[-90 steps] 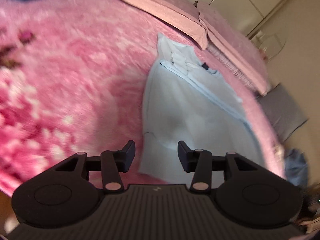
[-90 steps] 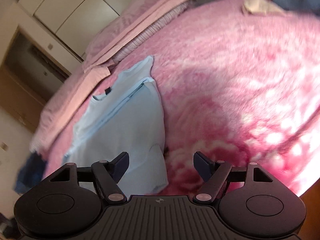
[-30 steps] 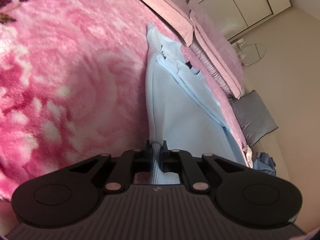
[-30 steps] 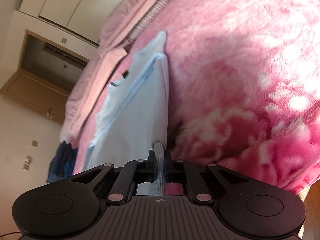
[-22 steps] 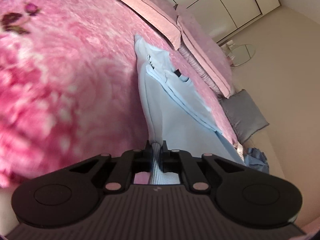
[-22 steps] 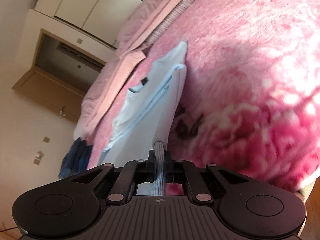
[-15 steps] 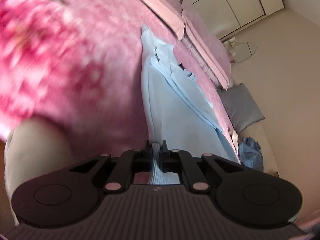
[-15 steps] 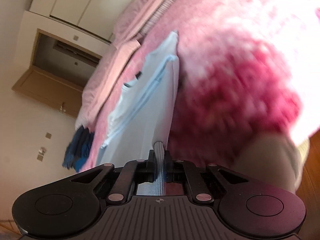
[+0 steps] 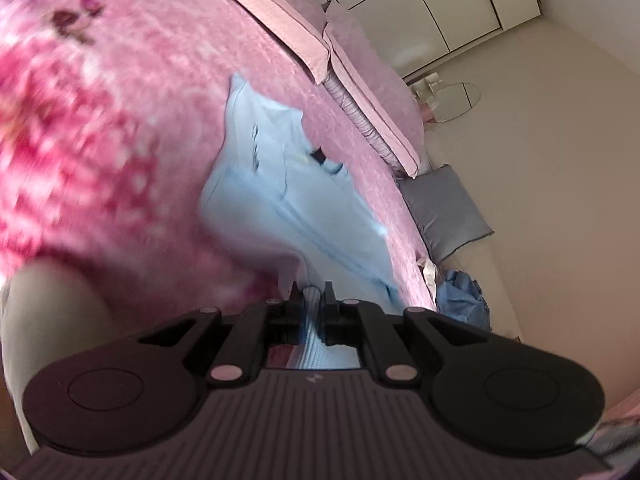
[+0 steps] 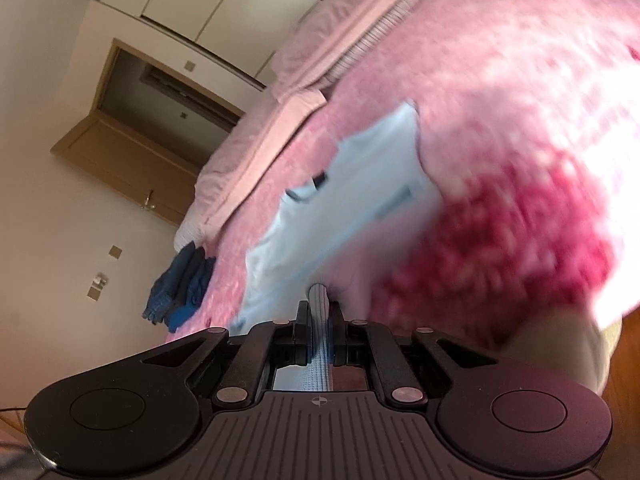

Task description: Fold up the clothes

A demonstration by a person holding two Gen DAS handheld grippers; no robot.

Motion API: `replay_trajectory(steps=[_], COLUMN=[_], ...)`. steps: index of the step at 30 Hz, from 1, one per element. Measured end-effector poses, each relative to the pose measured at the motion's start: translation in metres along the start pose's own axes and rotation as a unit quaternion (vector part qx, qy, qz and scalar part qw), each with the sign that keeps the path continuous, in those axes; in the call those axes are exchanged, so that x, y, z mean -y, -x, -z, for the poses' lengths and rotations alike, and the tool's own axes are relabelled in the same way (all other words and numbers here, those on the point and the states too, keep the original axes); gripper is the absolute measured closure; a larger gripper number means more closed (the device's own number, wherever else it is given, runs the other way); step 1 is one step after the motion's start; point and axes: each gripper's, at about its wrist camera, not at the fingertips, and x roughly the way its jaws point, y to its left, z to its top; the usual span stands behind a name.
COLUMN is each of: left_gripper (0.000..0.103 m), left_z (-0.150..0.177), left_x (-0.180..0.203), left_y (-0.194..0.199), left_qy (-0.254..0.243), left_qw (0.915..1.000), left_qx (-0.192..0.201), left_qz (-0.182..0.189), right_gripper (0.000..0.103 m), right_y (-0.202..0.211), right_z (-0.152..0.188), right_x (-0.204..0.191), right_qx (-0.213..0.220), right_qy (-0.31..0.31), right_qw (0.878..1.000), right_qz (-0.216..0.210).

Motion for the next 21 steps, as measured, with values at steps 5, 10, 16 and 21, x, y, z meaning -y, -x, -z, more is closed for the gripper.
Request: replay_trajectory(steps=[5, 10, 16, 21], left_gripper=[0.098, 0.095, 0.090, 0.090], left_z=[-0.069, -0.140, -0.183, -0.175], left_x=[0.009, -0.010, -0.060, -0.052], left_y=[-0.050, -0.137, -0.185, -0.158], left_qy=[-0.004, 0.018, 0.063, -0.031], left_qw=[0.9999, 0.9994, 0.9901, 0.9932], left_qx=[0.010, 0.007, 0.030, 0.021], left_qz=[0.012, -0.027, -0.121, -0.111], right_gripper=[0.098, 0.098, 0.083, 0.034], right_y=[-0.050, -0.139, -0.228, -0.196], right_z=[-0.066, -0.126, -0.164, -0.159], right_x=[-0.019, -0.011, 0.056, 0.068], right_qx=[0.023, 0.029, -0.020, 0.010], right_qy=[0.029, 0.017, -0.079, -0.028], right_qw=[0.999, 0.998, 0.987, 0.997], right_qz=[0.000, 0.051, 0.138, 0.073])
